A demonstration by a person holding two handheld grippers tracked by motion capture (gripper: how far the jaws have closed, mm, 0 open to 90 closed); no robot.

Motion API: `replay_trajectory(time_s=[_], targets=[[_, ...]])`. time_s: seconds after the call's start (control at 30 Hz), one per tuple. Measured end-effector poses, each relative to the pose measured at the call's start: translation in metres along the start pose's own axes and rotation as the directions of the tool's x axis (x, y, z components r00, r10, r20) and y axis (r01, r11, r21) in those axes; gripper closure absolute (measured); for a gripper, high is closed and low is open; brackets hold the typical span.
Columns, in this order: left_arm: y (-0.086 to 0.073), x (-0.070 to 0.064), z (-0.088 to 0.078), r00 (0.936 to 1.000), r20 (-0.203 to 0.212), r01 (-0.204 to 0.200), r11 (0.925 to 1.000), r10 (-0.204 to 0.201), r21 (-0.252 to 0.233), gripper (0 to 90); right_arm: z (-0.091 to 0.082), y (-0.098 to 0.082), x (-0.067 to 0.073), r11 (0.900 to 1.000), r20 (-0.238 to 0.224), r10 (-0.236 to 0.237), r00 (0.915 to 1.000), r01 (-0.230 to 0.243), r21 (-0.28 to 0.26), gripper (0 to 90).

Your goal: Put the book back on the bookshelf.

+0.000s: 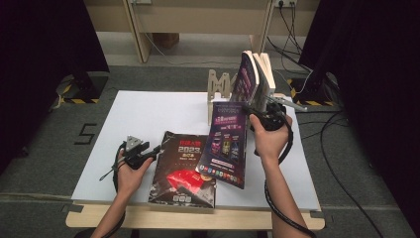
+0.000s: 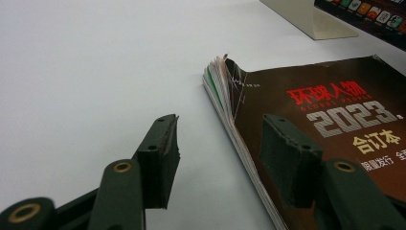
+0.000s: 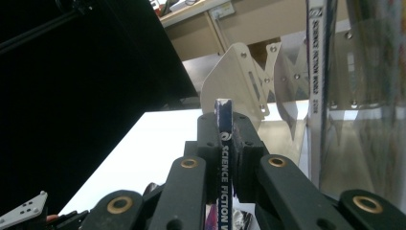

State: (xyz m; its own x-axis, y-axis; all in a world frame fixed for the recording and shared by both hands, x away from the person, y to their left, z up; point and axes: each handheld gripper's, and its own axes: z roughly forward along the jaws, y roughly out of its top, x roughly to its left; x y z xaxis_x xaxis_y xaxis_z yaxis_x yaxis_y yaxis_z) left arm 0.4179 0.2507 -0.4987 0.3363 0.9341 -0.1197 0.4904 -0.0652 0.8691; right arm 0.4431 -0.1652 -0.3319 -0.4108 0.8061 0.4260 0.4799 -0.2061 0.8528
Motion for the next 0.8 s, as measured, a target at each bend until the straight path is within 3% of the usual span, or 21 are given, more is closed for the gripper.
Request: replay_trajectory(time_s=[0.37,0.8], targets=[[0.0,0.0,0.0,1.0,-0.001,0.0,1.0,0.0,0.001,47.6,-0.011,0.009,-0.001,0.998,0.015,-0.005,0.9999,0.006,-0.055,85.0],[0.0,0.0,0.0,1.0,0.0,0.001,1.0,-0.001,0.002,47.7,-0.015,0.016,0.0,0.997,0.021,-0.007,0.9997,0.008,-0.082,85.0]])
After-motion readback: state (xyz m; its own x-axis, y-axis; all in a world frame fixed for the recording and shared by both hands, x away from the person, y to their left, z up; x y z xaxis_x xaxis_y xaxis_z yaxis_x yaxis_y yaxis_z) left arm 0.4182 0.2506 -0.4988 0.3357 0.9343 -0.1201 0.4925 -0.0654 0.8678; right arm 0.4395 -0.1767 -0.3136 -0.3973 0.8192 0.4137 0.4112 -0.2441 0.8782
